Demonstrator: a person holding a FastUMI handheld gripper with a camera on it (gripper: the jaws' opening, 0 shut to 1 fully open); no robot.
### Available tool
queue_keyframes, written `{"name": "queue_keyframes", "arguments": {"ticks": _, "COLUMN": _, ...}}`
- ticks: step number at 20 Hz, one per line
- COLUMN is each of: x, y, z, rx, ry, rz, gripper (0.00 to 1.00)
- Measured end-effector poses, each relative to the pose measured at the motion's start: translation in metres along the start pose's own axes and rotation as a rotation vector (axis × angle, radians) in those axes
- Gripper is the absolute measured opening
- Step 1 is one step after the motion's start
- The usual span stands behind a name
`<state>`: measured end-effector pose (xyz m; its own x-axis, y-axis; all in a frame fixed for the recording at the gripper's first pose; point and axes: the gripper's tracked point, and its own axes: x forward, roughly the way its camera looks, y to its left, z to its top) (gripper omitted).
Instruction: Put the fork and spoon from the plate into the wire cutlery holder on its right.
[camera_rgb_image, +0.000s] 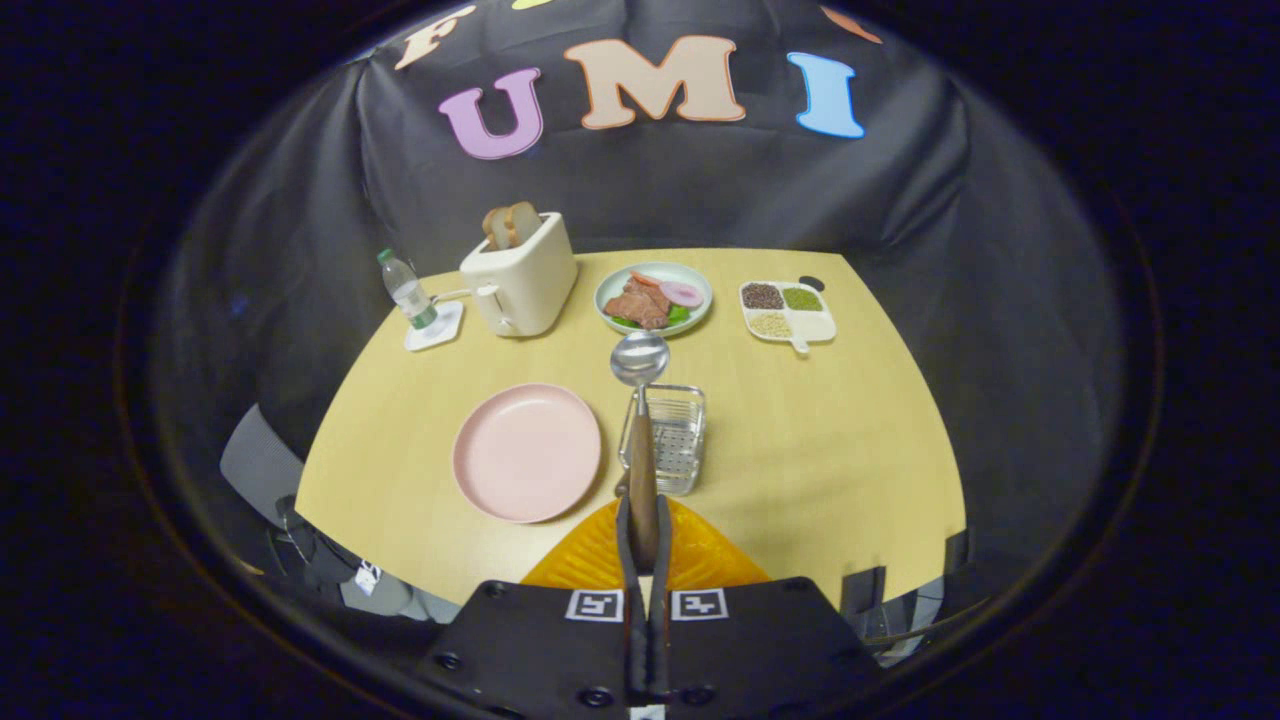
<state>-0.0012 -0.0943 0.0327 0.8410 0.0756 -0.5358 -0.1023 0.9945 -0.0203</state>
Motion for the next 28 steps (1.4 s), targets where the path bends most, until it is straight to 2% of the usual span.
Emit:
{"name": "queue_keyframes", "arguments": {"ticks": 4, "x": 0.016, "y": -0.024, "z": -0.021, "rx": -0.067, "ry": 0.140, "rz": -0.020, "gripper": 0.03}}
{"name": "queue_keyframes", "arguments": {"ticks": 10, "x": 0.044, "y": -0.015, "z": -0.041, "rx": -0.092, "ry": 0.263, "rz": 0.006, "gripper": 0.04}}
{"name": "queue_keyframes", "arguments": {"ticks": 17, "x": 0.055, "y": -0.015, "z": -0.038, "rx": -0.088, "ry": 0.328, "rz": -0.021, "gripper": 0.05}}
{"name": "queue_keyframes", "arguments": {"ticks": 21, "x": 0.053, "y": -0.016, "z": -0.024, "rx": -0.078, "ry": 0.294, "rz": -0.030, "gripper": 0.16}}
{"name": "queue_keyframes", "arguments": {"ticks": 28, "x": 0.047, "y": -0.019, "z": -0.019, "rx": -0.074, "ry": 0.236, "rz": -0.031, "gripper": 0.90}}
